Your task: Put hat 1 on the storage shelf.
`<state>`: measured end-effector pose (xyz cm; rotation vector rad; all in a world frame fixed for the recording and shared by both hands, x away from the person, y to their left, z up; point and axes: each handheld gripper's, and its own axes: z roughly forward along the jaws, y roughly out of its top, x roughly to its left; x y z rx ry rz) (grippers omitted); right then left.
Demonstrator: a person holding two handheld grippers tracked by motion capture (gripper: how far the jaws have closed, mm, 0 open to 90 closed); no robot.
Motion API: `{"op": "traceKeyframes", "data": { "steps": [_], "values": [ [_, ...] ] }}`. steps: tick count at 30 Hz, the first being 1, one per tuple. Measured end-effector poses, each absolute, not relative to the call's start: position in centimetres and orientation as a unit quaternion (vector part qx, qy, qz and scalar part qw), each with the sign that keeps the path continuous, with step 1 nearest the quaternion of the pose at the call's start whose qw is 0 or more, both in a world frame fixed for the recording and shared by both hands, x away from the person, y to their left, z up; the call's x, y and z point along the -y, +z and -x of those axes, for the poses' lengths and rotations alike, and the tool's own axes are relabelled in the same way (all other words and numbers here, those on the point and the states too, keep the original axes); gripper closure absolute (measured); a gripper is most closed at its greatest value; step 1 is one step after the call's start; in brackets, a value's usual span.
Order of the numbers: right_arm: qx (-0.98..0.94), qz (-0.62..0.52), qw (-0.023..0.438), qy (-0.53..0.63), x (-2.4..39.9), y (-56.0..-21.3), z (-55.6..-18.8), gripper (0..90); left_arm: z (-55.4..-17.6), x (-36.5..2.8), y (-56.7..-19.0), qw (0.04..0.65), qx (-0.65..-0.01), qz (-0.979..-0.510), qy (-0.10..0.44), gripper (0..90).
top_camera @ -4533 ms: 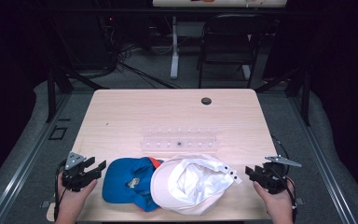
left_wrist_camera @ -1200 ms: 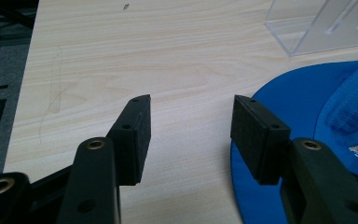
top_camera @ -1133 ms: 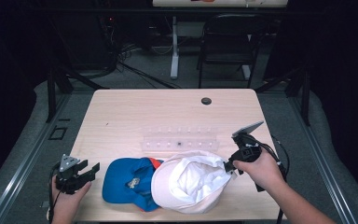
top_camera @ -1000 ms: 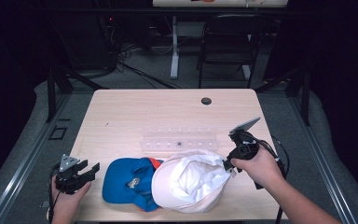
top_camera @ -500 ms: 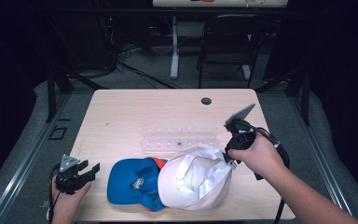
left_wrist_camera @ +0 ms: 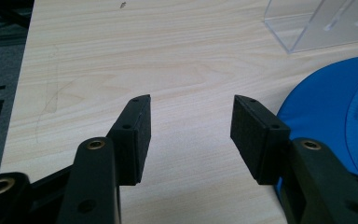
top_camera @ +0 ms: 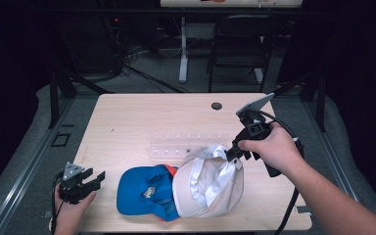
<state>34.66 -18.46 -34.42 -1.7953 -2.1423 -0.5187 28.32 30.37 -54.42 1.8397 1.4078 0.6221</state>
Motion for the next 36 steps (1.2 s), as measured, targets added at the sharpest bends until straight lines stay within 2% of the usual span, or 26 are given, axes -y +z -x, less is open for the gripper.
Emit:
{"op": "traceKeyframes", "data": {
  "steps": [5,8,17,36],
  "values": [
    [0.731,0.624,0.185,-0.206,18.9,-33.9,-34.8,81.8,-28.3,-30.4,-54.4,0.360,-0.546,-0.718,0.238,48.5],
    [0.713,0.620,0.222,-0.240,19.5,-33.4,-34.7,81.9,-28.3,-30.3,-54.5,0.361,-0.545,-0.718,0.239,48.5],
    [0.689,0.613,0.271,-0.277,20.8,-32.3,-34.6,82.0,-28.3,-30.2,-54.5,0.360,-0.545,-0.719,0.238,48.2],
    [0.638,0.615,0.288,-0.363,23.7,-31.2,-35.6,82.0,-28.2,-29.8,-54.5,0.373,-0.532,-0.721,0.242,48.2]
  ]
}}
